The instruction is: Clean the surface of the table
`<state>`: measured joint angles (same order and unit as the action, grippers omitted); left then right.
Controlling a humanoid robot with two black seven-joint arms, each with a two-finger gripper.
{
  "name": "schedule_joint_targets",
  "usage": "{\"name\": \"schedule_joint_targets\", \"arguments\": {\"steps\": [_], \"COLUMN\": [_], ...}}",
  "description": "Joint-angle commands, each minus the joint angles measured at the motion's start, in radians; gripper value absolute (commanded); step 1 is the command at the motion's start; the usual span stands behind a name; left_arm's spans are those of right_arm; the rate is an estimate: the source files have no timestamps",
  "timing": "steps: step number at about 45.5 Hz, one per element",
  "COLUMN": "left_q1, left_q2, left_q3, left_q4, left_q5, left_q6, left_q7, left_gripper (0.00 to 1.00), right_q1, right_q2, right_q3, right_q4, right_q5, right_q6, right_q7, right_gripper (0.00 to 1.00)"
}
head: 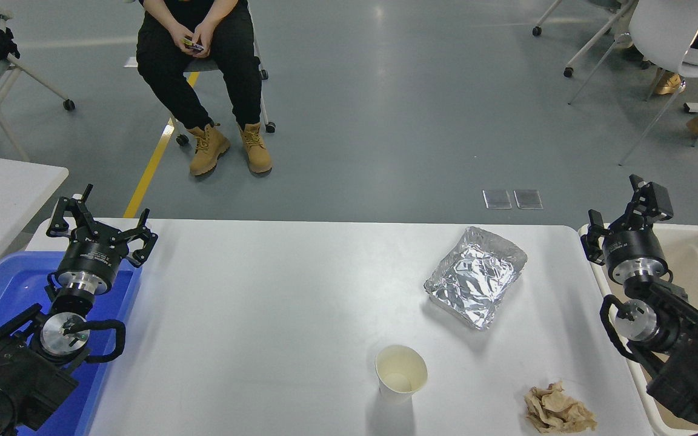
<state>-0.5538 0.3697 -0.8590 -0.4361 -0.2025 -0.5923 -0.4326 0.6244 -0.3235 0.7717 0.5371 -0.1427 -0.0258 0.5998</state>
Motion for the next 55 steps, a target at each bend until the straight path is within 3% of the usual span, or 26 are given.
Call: {"name": "schedule_joint_targets", "arguments": {"steps": [1,14,35,44,55], "left_q1": [0.000,0.000,0.000,-0.002,0.000], "left_q2": [0.000,0.000,0.000,0.000,0.000], "left_q3": [0.000,0.000,0.000,0.000,0.000], "left_q4": [-0.001,0.000,-0.001,-0.001,0.000], "left_q5": [0.000,0.000,0.000,0.000,0.000], "left_q6": [0.000,0.000,-0.001,0.000,-0.001], "left_q7": [0.000,0.000,0.000,0.000,0.000], "left_gripper": [1.00,1.00,1.00,1.00,1.00], "right_q1": [0.012,0.107,0.406,0.557,0.742], "right_q2": [0.004,-0.019,-0.160,-0.163,-0.140], "right_q3": [-0.002,-0.146,-0.702,-0.943,-1.178], "right_q4": [0.000,0.000,0.015,0.018,0.021], "right_q5": [-0.003,-0.006,-0.003,-0.003,-0.084], "right_q6": [0.000,-0.005,0.017,0.076,0.239], "right_q7": [0.000,0.000,-0.008,-0.009,-0.009], "right_gripper": [0.98,0.98,0.98,0.98,0.98]}}
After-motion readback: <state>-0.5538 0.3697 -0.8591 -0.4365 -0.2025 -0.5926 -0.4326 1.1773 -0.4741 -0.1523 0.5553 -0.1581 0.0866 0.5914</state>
